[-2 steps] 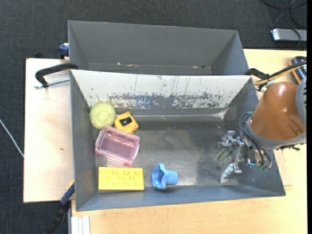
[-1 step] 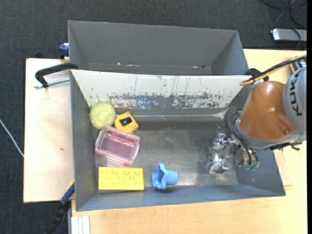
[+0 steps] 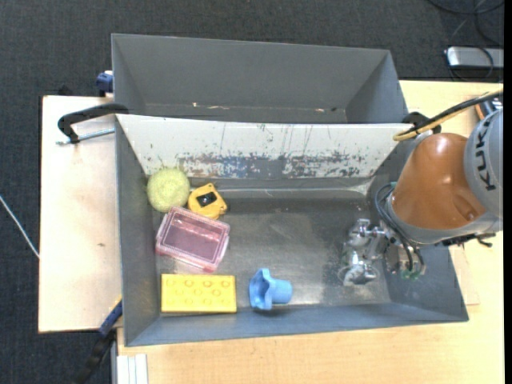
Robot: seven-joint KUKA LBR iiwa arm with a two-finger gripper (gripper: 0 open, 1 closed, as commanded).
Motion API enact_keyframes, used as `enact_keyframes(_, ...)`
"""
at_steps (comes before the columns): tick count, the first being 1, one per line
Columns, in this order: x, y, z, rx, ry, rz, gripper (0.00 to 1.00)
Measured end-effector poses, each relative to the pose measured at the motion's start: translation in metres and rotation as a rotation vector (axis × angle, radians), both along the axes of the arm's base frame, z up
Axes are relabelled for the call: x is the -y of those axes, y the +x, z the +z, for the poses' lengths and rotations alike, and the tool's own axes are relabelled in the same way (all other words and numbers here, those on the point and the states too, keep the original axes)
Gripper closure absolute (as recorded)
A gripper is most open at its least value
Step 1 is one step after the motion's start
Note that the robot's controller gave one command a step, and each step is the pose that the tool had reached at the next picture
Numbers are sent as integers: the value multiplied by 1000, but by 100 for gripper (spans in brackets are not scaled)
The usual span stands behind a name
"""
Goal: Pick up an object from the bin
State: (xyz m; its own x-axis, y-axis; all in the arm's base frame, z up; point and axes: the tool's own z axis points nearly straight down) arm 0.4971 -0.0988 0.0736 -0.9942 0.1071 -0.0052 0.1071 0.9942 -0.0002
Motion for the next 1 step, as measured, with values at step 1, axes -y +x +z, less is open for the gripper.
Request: enact_keyframes(1, 0, 0, 1, 0, 0, 0, 100)
